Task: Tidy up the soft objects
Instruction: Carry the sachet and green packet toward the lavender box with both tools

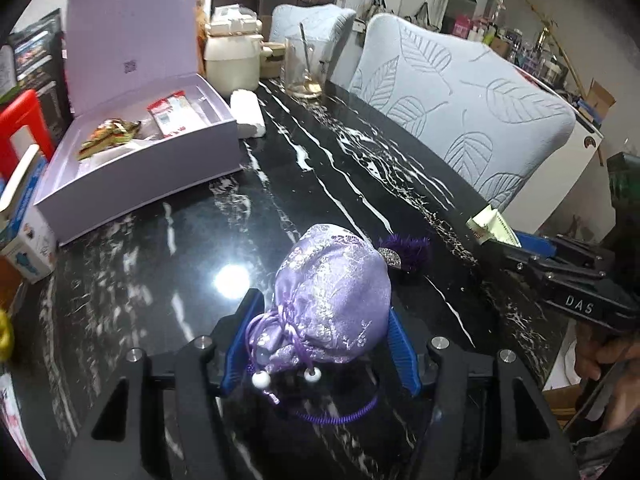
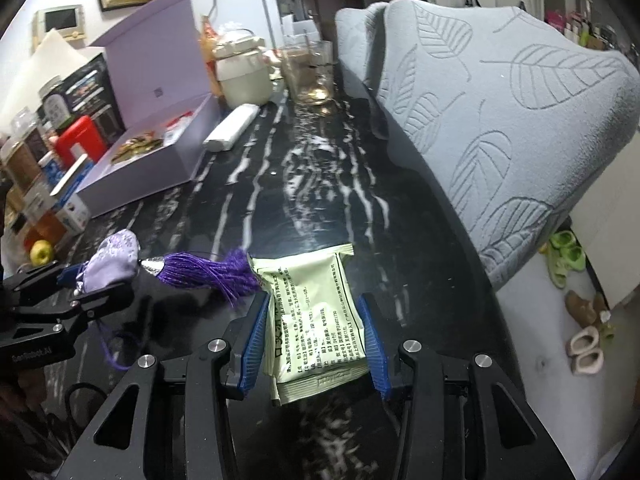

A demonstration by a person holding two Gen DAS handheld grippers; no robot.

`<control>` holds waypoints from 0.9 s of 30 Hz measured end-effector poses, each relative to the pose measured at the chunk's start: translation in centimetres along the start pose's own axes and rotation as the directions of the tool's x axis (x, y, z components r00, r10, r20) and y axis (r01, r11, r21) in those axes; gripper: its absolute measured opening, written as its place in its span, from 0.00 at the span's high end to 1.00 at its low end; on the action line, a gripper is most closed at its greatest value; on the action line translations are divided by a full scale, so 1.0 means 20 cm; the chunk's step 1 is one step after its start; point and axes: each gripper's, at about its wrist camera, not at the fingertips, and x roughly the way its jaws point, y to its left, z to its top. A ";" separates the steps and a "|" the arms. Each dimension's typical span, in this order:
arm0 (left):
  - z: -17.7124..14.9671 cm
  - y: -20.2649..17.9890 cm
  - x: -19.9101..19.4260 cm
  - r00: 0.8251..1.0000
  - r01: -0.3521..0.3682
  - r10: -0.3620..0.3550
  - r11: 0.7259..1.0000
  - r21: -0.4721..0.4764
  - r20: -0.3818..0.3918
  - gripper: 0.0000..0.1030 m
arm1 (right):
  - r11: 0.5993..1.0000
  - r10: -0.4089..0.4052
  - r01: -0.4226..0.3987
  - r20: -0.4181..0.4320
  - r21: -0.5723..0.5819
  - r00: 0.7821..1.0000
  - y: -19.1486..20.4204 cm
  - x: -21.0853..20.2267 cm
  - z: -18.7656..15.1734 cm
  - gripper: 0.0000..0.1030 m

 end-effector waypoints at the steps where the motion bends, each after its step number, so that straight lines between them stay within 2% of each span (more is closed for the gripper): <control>1: -0.01 0.00 -0.04 1.000 -0.005 0.005 1.000 -0.006 0.009 0.43 | 1.000 0.007 -0.007 0.005 -0.007 1.000 0.02 -0.01 -0.01 0.58; 15: -0.18 0.17 -0.42 0.988 -0.108 0.118 0.989 -0.098 0.101 0.43 | 0.983 0.149 -0.141 0.059 -0.122 0.987 0.34 -0.17 -0.07 0.58; 20: -0.22 0.26 -0.54 0.973 -0.158 0.180 0.976 -0.153 0.143 0.43 | 0.966 0.204 -0.190 0.067 -0.173 0.977 0.47 -0.20 -0.06 0.57; 27: -0.18 0.35 -0.69 0.947 -0.208 0.242 0.963 -0.169 0.211 0.42 | 0.933 0.280 -0.254 0.071 -0.256 0.957 0.66 -0.21 0.00 0.57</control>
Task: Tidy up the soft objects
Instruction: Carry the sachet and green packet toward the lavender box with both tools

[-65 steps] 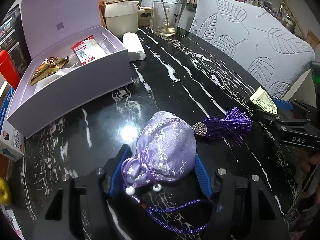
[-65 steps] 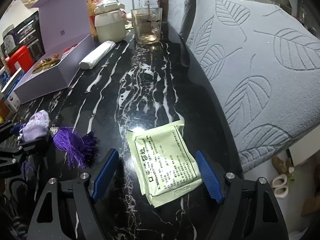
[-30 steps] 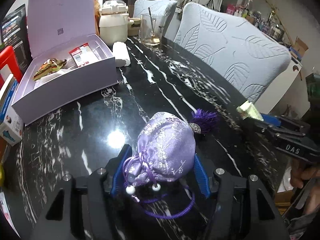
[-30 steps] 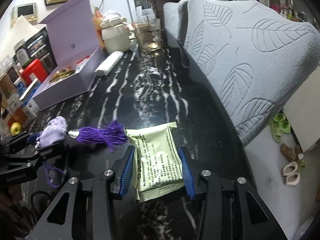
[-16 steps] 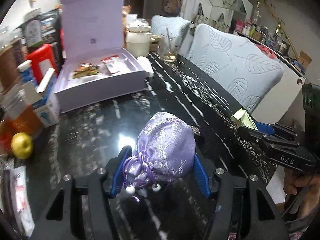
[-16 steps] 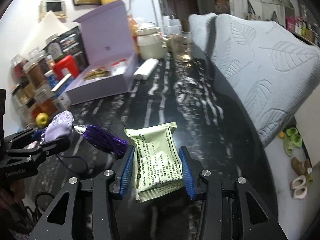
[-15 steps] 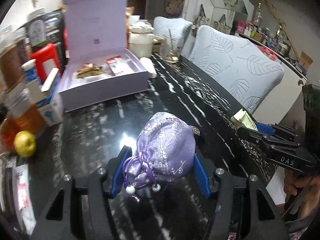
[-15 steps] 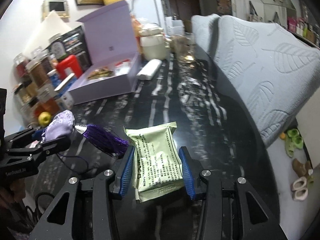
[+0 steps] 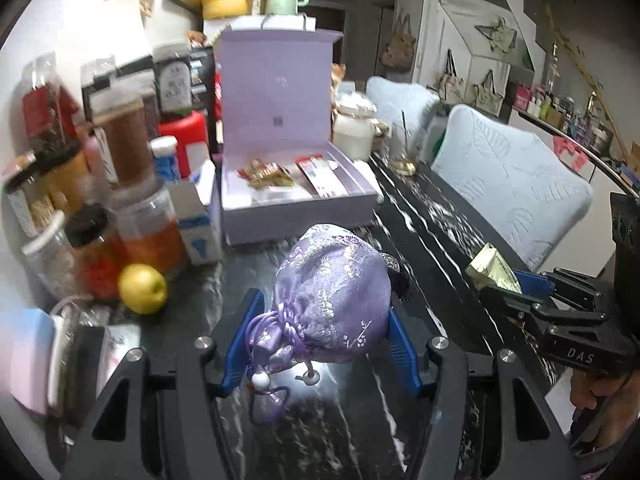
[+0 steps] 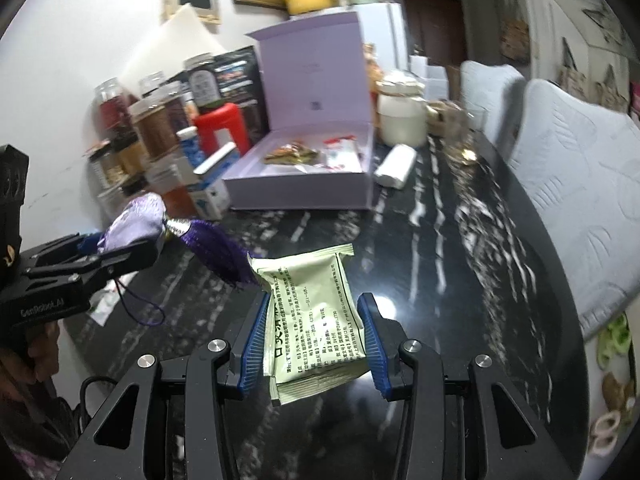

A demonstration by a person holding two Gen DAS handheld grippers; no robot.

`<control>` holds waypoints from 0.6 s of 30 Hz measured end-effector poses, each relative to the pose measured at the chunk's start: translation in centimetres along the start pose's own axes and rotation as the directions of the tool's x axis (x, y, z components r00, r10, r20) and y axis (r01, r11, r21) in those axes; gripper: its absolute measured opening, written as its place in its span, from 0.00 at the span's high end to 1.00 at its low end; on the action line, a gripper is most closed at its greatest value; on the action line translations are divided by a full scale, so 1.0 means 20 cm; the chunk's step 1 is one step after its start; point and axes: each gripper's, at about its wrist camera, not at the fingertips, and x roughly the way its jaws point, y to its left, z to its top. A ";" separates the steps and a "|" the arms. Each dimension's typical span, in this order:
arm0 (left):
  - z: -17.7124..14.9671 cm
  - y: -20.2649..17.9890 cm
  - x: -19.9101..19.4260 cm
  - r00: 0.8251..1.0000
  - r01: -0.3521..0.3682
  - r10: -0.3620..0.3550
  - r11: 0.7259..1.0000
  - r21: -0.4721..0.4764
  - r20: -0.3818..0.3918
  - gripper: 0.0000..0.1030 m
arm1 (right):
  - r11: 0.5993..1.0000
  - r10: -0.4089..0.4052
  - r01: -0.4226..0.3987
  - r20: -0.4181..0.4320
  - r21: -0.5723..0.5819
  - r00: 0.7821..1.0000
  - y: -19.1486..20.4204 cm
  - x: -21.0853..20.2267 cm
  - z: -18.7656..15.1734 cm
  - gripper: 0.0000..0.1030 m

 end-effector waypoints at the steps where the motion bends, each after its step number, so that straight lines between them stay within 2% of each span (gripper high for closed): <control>1: 0.02 0.01 -0.01 1.000 -0.003 0.003 1.000 0.000 0.012 0.42 | 1.000 0.008 -0.008 0.004 -0.008 1.000 0.01 0.00 0.02 0.57; 15: 0.36 0.10 -0.03 0.989 -0.032 0.030 0.999 0.011 0.146 0.43 | 0.995 0.058 -0.049 0.092 -0.092 0.994 0.13 0.08 0.39 0.57; 18: 0.45 0.12 0.02 0.988 -0.011 0.010 1.000 0.005 0.152 0.43 | 0.994 0.066 -0.055 0.103 -0.098 0.992 0.13 0.12 0.47 0.57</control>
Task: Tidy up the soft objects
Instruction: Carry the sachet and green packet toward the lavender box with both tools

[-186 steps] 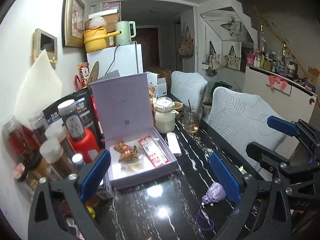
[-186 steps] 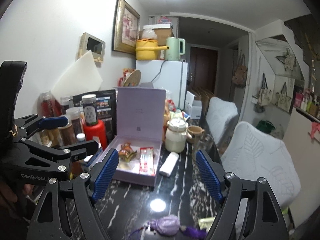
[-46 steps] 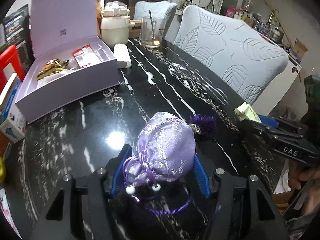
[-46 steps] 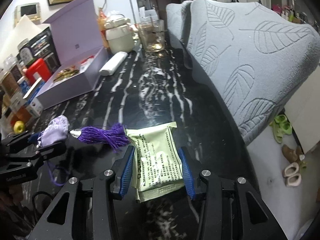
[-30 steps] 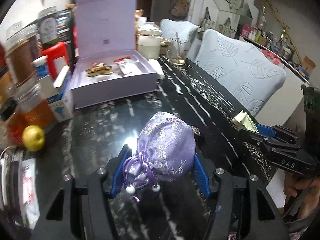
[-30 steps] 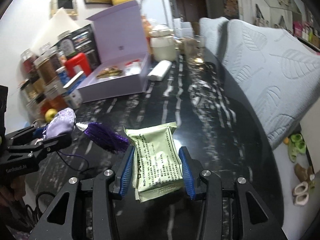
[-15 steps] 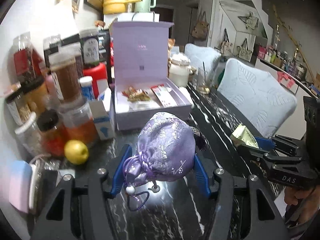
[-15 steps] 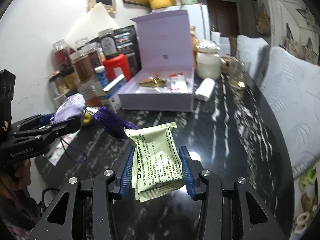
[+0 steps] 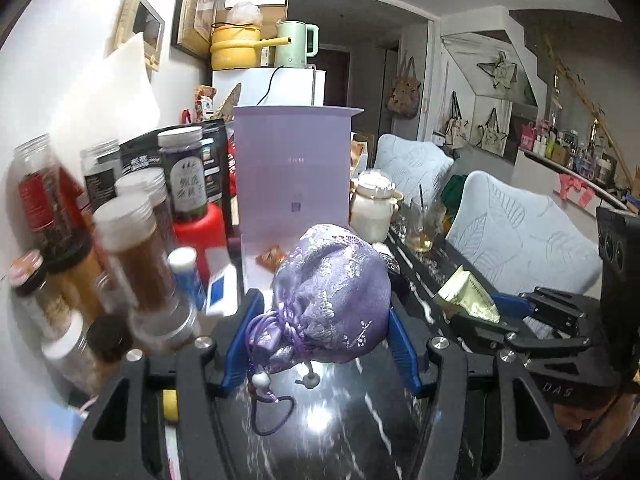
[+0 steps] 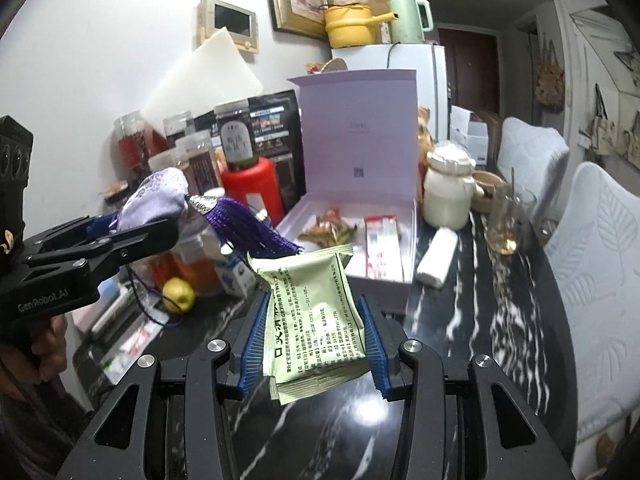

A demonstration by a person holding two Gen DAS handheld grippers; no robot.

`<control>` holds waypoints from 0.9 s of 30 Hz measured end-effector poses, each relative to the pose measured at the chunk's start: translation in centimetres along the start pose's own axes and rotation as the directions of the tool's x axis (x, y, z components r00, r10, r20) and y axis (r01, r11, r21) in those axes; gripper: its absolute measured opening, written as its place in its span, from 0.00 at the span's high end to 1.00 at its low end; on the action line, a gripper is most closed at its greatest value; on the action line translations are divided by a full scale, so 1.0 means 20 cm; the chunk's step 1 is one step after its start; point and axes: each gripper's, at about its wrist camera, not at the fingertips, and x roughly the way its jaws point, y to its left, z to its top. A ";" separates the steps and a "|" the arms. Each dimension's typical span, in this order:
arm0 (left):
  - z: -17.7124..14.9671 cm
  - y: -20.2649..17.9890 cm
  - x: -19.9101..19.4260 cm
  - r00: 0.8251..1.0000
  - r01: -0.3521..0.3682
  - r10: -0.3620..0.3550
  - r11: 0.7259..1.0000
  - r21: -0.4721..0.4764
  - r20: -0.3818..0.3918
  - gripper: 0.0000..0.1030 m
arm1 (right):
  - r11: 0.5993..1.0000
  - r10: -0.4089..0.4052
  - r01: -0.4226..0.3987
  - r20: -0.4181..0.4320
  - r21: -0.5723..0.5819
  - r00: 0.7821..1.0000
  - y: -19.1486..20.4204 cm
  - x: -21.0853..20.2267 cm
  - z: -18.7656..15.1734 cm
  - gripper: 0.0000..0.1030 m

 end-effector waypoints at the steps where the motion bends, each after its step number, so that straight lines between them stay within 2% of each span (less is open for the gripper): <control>1: 0.03 0.01 0.03 1.000 0.007 -0.007 1.000 -0.002 0.002 0.43 | 1.000 0.000 0.000 0.002 0.000 1.000 -0.01 0.01 0.02 0.57; 9: 0.18 0.01 0.20 0.999 0.031 -0.031 0.999 0.016 0.016 0.43 | 1.000 -0.010 0.010 0.031 -0.013 0.999 -0.09 0.12 0.20 0.57; 27: 0.53 0.02 0.63 0.998 0.022 -0.025 0.999 0.043 0.065 0.43 | 0.998 -0.049 0.053 0.110 -0.030 0.993 -0.36 0.38 0.61 0.57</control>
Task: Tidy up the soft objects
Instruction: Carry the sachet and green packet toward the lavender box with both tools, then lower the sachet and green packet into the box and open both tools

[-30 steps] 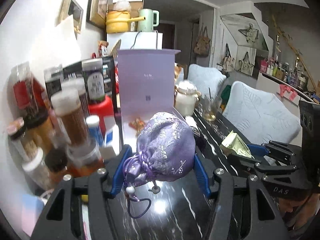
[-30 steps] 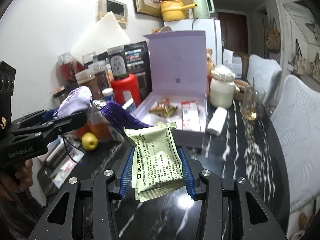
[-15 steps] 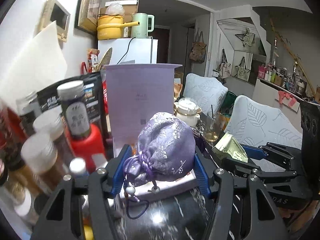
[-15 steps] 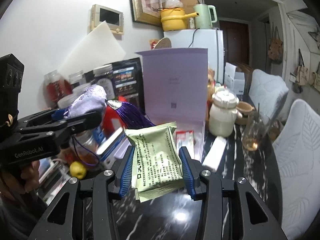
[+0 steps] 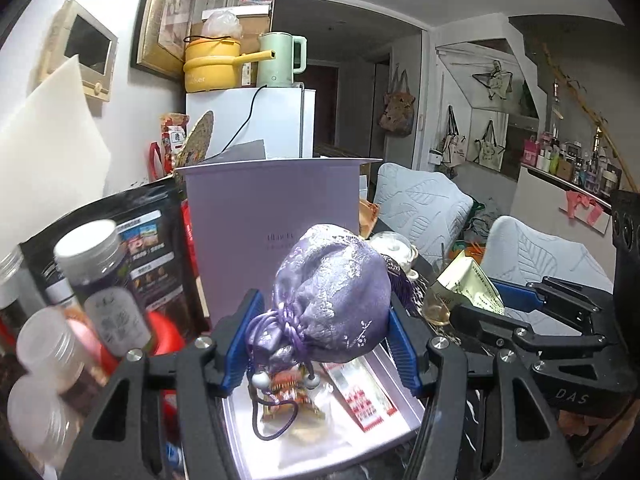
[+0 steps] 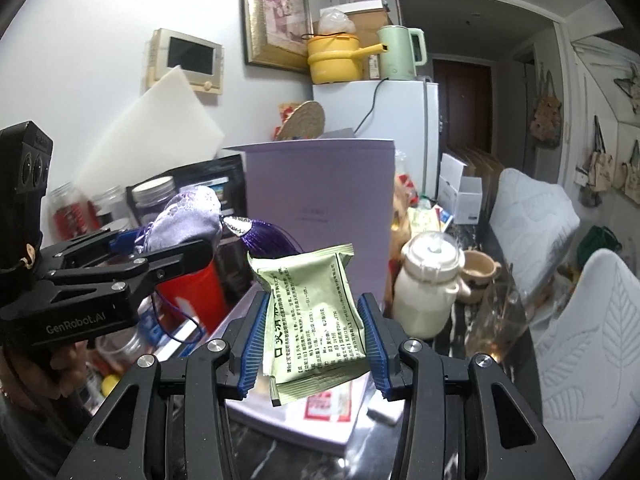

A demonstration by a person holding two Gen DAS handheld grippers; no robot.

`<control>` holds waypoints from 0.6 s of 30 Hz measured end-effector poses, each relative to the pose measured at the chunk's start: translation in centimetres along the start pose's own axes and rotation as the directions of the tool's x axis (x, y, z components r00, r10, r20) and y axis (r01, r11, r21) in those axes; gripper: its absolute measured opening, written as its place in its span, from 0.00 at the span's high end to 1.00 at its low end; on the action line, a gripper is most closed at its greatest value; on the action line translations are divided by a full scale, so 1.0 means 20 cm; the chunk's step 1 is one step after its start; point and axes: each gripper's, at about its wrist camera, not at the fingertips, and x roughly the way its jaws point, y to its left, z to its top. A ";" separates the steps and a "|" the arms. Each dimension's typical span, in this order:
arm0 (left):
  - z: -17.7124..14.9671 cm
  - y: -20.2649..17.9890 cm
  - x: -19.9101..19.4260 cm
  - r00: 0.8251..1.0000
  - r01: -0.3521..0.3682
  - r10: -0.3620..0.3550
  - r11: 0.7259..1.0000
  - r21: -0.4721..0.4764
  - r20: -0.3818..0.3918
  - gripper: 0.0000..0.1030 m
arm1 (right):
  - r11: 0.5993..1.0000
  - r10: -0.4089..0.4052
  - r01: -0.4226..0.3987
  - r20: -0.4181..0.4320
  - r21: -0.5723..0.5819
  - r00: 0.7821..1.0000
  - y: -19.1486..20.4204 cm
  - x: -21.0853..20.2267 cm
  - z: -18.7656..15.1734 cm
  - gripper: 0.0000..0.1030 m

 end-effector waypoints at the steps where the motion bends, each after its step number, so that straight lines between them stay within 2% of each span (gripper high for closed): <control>1: 0.01 0.00 0.02 1.000 -0.005 0.005 1.000 0.002 -0.001 0.42 | 1.000 -0.001 0.001 -0.001 -0.001 1.000 -0.01 0.02 0.01 0.57; 10: 0.02 0.06 0.27 0.995 -0.075 0.074 0.997 0.000 -0.068 0.43 | 1.000 -0.013 0.014 -0.047 0.005 0.999 -0.11 0.27 0.07 0.57; 18: -0.04 0.11 0.47 0.981 -0.128 0.122 0.991 -0.026 -0.153 0.42 | 1.000 -0.003 0.005 -0.109 0.022 0.994 -0.15 0.48 0.05 0.57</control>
